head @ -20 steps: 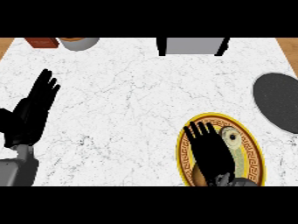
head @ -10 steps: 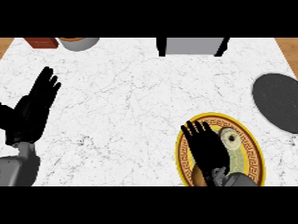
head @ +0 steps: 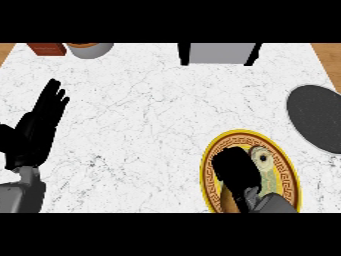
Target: Pick the pear from the plate and place it in the pan
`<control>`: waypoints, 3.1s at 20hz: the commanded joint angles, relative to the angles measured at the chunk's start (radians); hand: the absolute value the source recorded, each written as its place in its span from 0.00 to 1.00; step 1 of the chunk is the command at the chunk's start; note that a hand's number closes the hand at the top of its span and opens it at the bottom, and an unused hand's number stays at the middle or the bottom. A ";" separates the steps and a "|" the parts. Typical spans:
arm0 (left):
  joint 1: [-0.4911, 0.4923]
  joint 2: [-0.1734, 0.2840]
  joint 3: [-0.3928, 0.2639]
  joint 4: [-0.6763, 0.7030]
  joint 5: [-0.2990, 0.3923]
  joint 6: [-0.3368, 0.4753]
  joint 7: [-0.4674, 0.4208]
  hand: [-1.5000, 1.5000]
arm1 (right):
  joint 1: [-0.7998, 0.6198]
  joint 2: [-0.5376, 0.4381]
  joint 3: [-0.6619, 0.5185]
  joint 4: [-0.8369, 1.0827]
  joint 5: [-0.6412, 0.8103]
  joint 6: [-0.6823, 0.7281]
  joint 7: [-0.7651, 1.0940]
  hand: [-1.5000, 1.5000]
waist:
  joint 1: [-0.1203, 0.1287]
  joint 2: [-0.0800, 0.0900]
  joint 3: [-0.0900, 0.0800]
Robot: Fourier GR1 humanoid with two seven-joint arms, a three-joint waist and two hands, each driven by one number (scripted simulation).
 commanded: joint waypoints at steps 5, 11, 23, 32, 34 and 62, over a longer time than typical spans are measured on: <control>0.004 0.003 0.028 0.045 0.012 -0.045 -0.038 0.50 | 0.031 0.030 -0.024 0.010 0.031 -0.103 -0.046 1.00 | 0.002 0.011 0.014; 0.007 -0.017 0.022 0.053 -0.018 -0.020 -0.062 0.50 | 0.206 -0.027 -0.044 -0.193 0.026 -0.222 -0.058 1.00 | -0.008 0.009 0.014; 0.076 -0.016 0.022 0.014 -0.019 -0.034 -0.064 0.50 | 0.307 -0.226 -0.312 -0.738 -0.032 -0.306 -0.131 1.00 | -0.017 0.005 0.013; -0.018 -0.022 0.031 0.026 -0.023 -0.021 0.001 0.50 | 0.201 -0.204 -0.616 -0.802 -0.297 -0.113 -0.109 1.00 | -0.002 0.011 0.014; -0.001 -0.024 0.026 0.045 -0.025 -0.042 -0.033 0.50 | 0.124 -0.206 -0.691 -0.727 -0.342 -0.092 -0.095 1.00 | 0.002 0.012 0.013; -0.018 -0.047 0.012 -0.014 -0.045 -0.036 0.021 0.50 | -0.431 -0.418 -0.981 0.985 -0.361 -0.649 -1.022 1.00 | 0.039 0.022 0.017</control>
